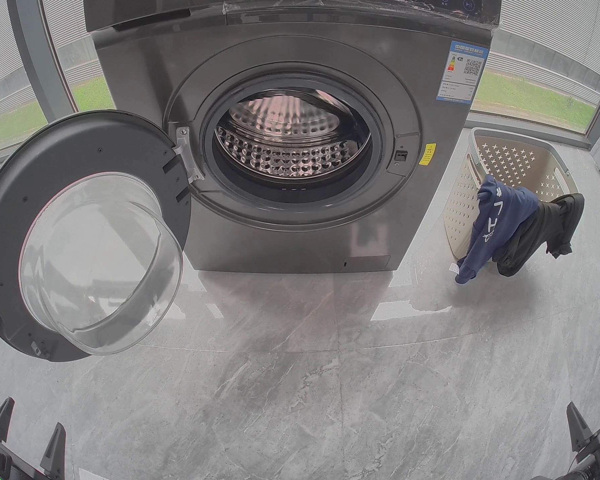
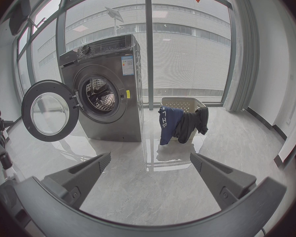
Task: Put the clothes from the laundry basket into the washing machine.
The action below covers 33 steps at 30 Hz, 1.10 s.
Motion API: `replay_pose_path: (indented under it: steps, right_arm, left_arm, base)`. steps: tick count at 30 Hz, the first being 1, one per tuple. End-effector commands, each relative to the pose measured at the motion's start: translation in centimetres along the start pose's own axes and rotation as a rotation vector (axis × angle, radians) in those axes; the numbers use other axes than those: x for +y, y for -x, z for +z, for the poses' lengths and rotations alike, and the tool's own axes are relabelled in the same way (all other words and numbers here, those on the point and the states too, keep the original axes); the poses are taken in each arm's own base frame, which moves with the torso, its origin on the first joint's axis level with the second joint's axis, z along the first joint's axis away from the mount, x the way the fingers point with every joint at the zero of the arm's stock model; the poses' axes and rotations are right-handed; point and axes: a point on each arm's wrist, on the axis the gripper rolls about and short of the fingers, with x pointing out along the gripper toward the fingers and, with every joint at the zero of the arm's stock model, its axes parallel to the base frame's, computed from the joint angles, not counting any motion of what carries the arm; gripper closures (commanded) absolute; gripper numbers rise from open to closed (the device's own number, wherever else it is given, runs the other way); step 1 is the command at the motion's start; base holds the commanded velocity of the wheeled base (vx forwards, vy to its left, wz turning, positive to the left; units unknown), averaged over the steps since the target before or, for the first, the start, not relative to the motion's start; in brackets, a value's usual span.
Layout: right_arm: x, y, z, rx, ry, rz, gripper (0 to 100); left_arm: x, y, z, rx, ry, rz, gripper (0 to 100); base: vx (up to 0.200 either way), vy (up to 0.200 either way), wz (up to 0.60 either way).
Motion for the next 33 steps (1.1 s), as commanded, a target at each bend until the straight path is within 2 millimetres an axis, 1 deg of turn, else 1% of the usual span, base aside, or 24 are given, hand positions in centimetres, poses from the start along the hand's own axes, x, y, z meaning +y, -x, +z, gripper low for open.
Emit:
replay_pose_path:
  steps: [1, 8, 33]
  right_arm:
    - [0.03, 0.2, -0.47, -0.002, 0.003, 0.012, 0]
    - [0.11, 0.38, -0.55, -0.035, 0.025, 0.029, 0]
    - [0.1, 0.38, -0.56, -0.052, 0.022, 0.024, 0]
  left_arm:
    - [0.0, 0.0, -0.48, 0.001, 0.019, 0.0, 0]
    - [0.02, -0.02, -0.47, 0.002, 0.036, 0.008, 0]
    - [0.01, -0.02, -0.46, 0.001, 0.035, 0.01, 0]
  base:
    - [0.0, 0.0, 0.0]
    - [0.0, 0.0, 0.0]
    - [0.0, -0.2, 0.0]
